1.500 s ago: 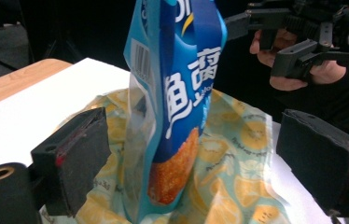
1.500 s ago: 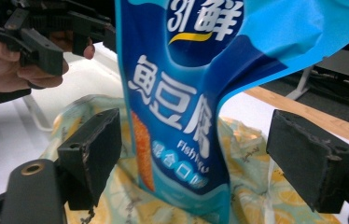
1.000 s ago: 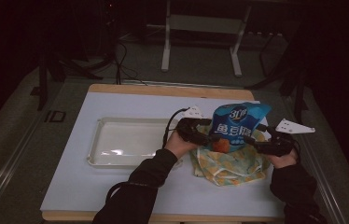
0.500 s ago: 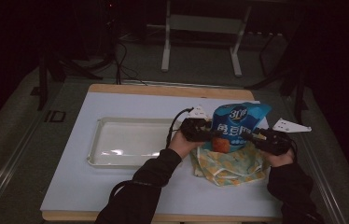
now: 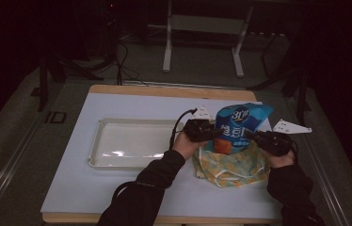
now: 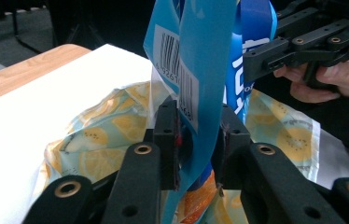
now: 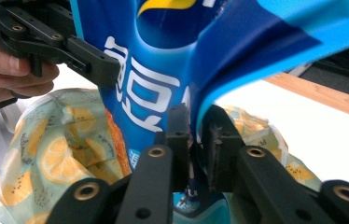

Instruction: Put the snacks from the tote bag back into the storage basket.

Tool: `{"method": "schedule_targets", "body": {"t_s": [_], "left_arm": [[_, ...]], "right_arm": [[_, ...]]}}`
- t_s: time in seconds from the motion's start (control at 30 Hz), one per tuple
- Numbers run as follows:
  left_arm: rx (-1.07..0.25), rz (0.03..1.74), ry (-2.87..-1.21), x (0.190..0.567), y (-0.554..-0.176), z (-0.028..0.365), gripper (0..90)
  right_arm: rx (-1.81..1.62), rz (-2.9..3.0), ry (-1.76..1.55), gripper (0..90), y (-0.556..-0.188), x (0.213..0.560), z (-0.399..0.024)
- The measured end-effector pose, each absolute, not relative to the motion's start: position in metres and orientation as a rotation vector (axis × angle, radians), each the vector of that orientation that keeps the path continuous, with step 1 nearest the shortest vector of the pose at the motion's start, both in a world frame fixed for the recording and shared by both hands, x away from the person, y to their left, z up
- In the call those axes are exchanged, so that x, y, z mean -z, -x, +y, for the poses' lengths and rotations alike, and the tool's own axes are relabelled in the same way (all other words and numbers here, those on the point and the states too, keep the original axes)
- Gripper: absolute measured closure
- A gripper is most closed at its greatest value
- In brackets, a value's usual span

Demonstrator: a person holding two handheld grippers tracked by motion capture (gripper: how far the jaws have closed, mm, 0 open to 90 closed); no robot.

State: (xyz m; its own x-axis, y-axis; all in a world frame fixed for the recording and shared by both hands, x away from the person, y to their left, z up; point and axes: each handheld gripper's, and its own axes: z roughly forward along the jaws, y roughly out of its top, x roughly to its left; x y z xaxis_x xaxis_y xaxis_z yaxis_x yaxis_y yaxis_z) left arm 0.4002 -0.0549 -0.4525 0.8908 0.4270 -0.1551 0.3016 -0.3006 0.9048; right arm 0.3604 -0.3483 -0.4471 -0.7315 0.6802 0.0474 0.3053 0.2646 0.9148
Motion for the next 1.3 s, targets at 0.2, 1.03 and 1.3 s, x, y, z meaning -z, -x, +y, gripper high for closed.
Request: {"method": "schedule_targets", "body": {"t_s": [0.2,1.03,1.3], "left_arm": [[-0.152,0.554,-1.911,0.451,-0.399,-0.057,82.1],[-0.177,0.548,-1.927,0.414,-0.388,-0.057,86.3],[-0.213,0.544,-1.918,0.392,-0.384,-0.052,86.8]], "right_arm": [[-1.450,2.167,-0.902,87.3,-0.360,0.446,-0.344],[-1.457,2.142,-0.870,89.2,-0.351,0.413,-0.341],[-1.461,2.118,-0.844,89.2,-0.348,0.394,-0.335]]}}
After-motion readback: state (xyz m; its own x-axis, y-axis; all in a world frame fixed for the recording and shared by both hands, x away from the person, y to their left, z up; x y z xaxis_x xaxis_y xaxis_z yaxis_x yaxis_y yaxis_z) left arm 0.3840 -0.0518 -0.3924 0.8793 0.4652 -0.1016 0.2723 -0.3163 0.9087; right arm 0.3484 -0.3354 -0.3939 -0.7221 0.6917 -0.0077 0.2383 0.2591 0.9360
